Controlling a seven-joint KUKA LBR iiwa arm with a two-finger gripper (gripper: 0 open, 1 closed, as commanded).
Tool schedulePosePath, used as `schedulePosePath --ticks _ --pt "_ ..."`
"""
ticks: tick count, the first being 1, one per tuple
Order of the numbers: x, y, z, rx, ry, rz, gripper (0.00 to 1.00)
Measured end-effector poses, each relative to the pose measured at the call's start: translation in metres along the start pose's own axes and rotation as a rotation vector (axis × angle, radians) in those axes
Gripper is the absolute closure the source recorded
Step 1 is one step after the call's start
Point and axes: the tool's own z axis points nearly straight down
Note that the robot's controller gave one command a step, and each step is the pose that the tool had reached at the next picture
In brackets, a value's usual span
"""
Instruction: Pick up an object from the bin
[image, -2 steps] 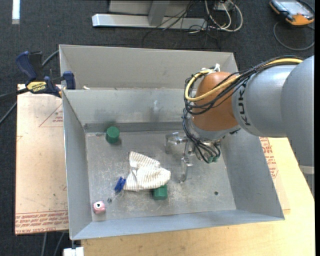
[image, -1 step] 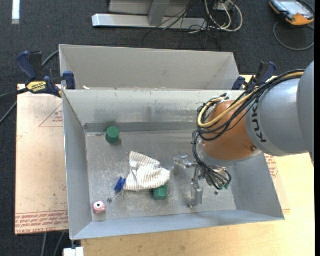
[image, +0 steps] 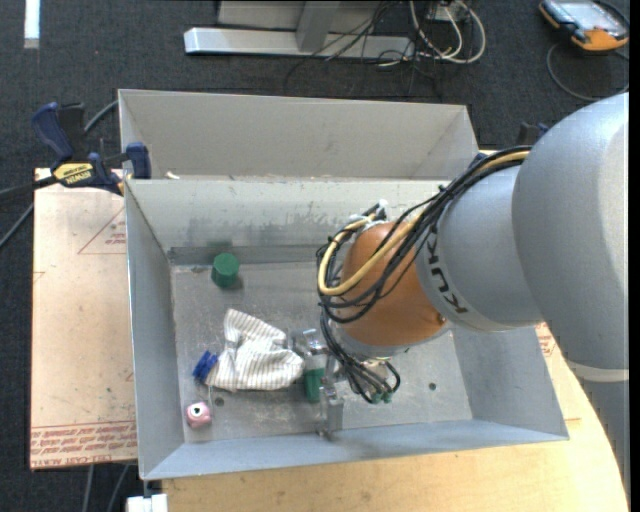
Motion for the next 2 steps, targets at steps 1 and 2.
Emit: schedulePosePath --ticks 1,2 --pt "0.0001 -0.0180 -0.0002 0.007 -0.001 -0.168 1.00" --pt "0.0001 -0.0179 -0.0002 0.007 -0.001 -0.169 1.00"
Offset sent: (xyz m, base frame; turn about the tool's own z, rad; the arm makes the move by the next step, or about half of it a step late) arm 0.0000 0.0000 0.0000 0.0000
